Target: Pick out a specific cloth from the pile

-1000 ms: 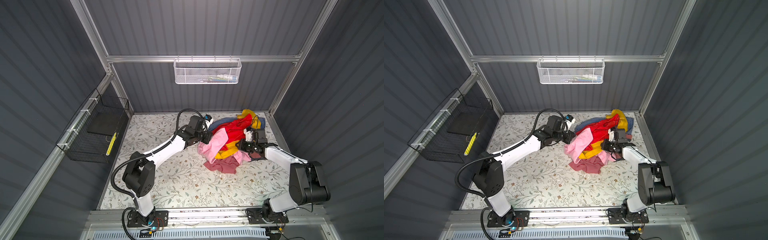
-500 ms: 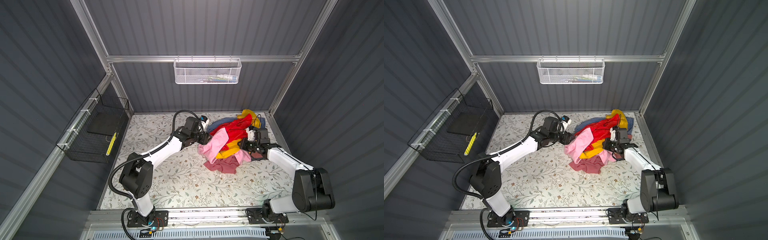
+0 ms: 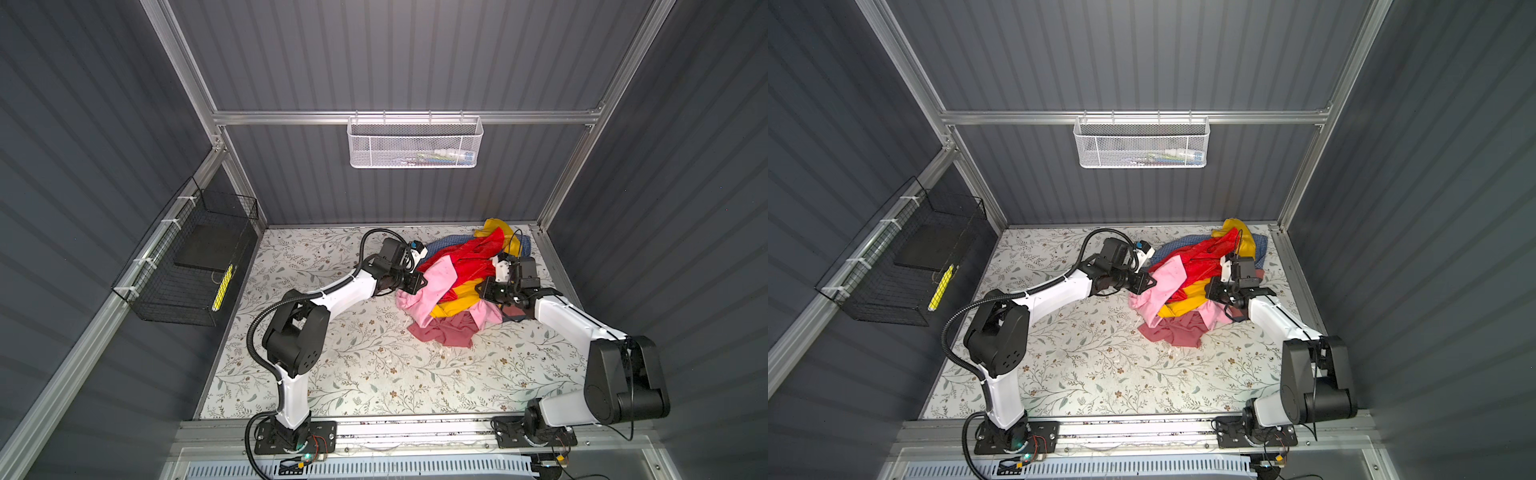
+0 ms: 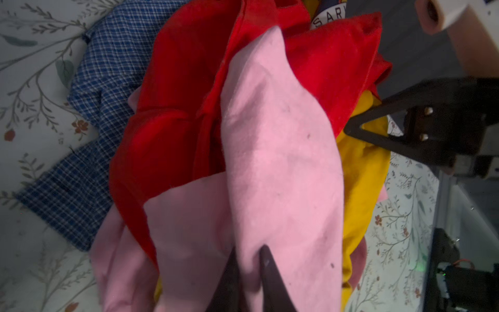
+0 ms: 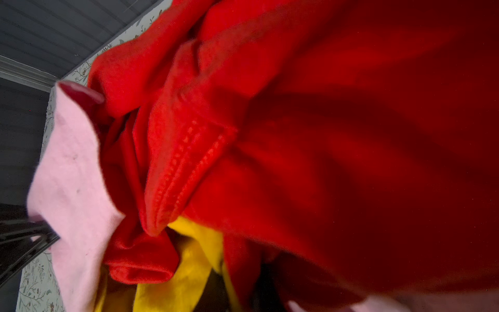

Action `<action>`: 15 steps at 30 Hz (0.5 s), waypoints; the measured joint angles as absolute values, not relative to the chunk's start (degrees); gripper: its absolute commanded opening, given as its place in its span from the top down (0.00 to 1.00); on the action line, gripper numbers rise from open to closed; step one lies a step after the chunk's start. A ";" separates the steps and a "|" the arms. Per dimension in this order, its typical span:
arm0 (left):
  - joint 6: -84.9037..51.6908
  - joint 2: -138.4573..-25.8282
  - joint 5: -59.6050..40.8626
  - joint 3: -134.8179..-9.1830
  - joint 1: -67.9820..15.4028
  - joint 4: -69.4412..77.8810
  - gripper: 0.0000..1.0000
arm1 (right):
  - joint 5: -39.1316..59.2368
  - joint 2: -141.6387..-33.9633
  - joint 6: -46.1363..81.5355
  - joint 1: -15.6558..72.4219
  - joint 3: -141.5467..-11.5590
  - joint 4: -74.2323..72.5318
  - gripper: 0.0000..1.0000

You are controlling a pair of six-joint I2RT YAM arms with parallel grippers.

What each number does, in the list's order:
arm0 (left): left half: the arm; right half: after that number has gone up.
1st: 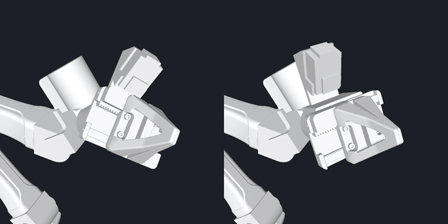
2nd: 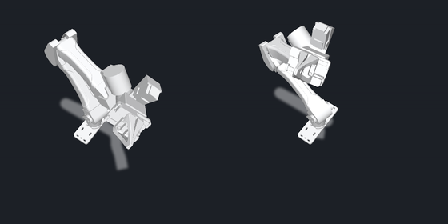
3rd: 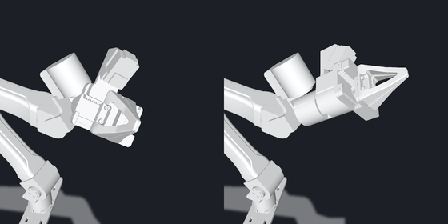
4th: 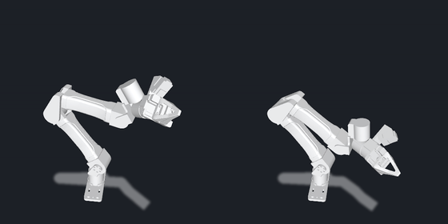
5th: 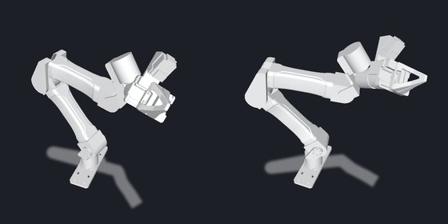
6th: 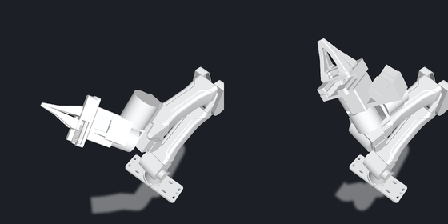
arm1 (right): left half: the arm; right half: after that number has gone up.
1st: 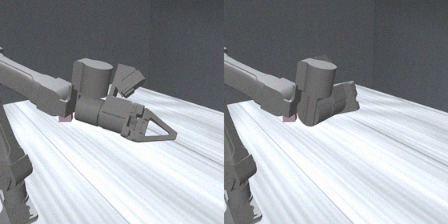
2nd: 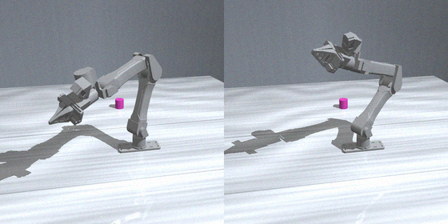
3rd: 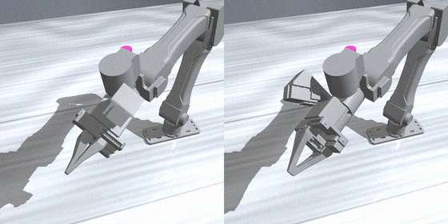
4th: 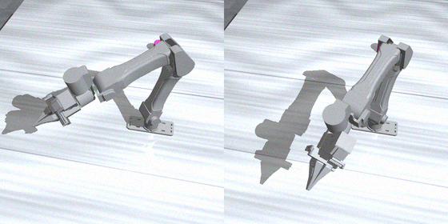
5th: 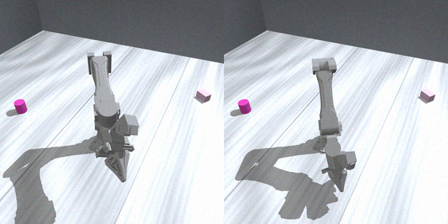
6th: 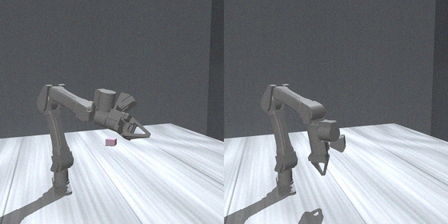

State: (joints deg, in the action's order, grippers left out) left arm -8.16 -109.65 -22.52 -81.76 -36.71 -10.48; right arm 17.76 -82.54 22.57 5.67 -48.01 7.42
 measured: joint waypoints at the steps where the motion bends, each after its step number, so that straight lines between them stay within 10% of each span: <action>1: -8.60 -109.47 -22.11 -81.76 -36.71 -10.39 1.00 | 17.72 -82.54 22.57 5.65 -48.01 7.40 0.90; 15: -7.07 -91.57 -10.15 -80.44 -31.75 -16.43 1.00 | 17.34 -82.54 23.09 3.68 -46.59 6.57 0.86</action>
State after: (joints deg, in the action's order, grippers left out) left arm -7.07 -91.57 -10.15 -80.44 -31.75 -16.43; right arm 17.34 -82.54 23.09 3.68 -46.59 6.57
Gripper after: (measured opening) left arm 0.048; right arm 0.136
